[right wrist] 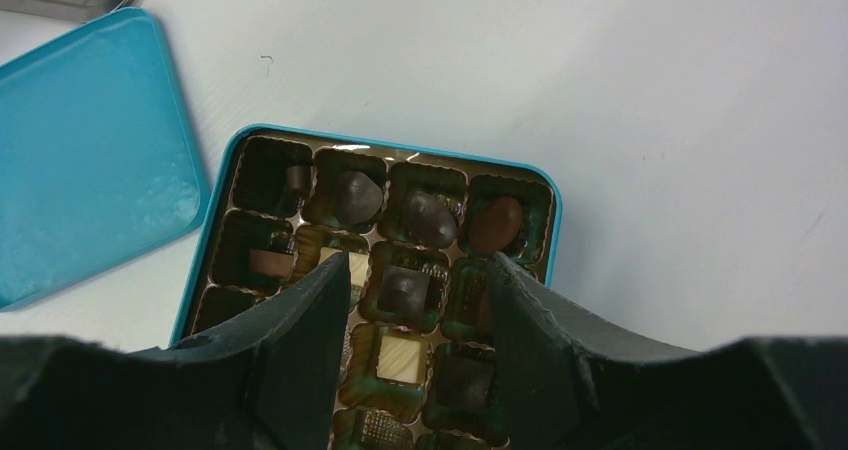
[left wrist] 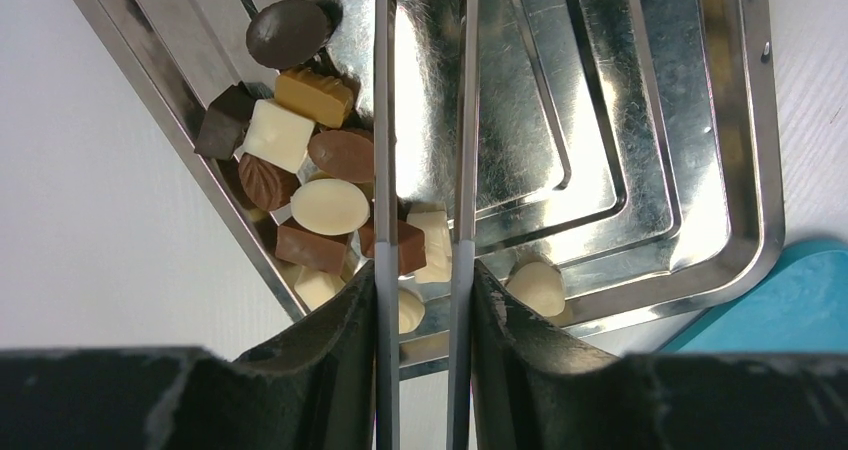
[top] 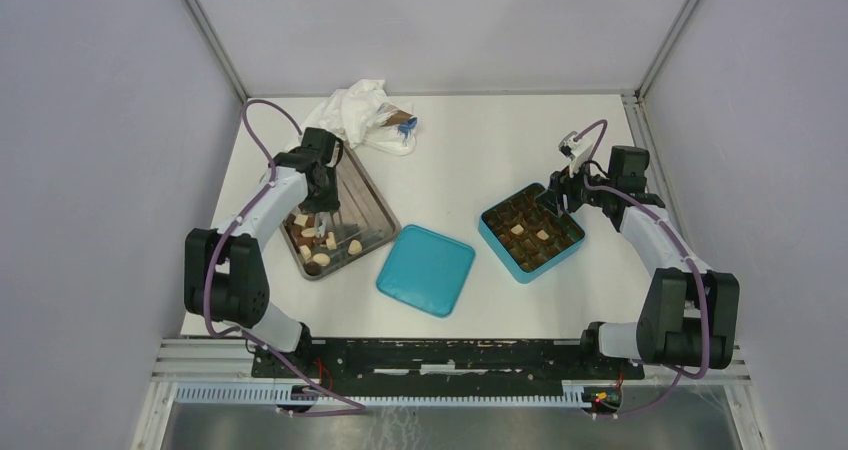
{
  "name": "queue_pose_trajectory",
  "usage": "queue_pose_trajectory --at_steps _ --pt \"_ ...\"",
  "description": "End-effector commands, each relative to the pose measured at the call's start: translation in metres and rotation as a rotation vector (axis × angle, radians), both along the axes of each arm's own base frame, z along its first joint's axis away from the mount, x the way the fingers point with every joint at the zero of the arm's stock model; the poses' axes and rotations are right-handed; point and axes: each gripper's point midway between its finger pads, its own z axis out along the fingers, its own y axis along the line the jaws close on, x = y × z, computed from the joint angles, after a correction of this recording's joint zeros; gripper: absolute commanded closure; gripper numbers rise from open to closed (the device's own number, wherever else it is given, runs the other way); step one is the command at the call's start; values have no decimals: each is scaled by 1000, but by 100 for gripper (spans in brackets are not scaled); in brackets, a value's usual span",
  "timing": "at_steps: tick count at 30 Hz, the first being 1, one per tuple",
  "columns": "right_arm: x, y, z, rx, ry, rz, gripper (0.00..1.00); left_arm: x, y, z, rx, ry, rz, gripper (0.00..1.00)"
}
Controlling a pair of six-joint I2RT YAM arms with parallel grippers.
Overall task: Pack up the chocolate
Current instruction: Pick up the fake chocolate from the plate, then pick up the packing box from the center of the board.
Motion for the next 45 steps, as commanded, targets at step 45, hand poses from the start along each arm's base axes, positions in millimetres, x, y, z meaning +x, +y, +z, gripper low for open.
queue_pose_trajectory --at_steps 45 --pt "39 -51 -55 -286 80 -110 47 -89 -133 133 -814 -430 -443 98"
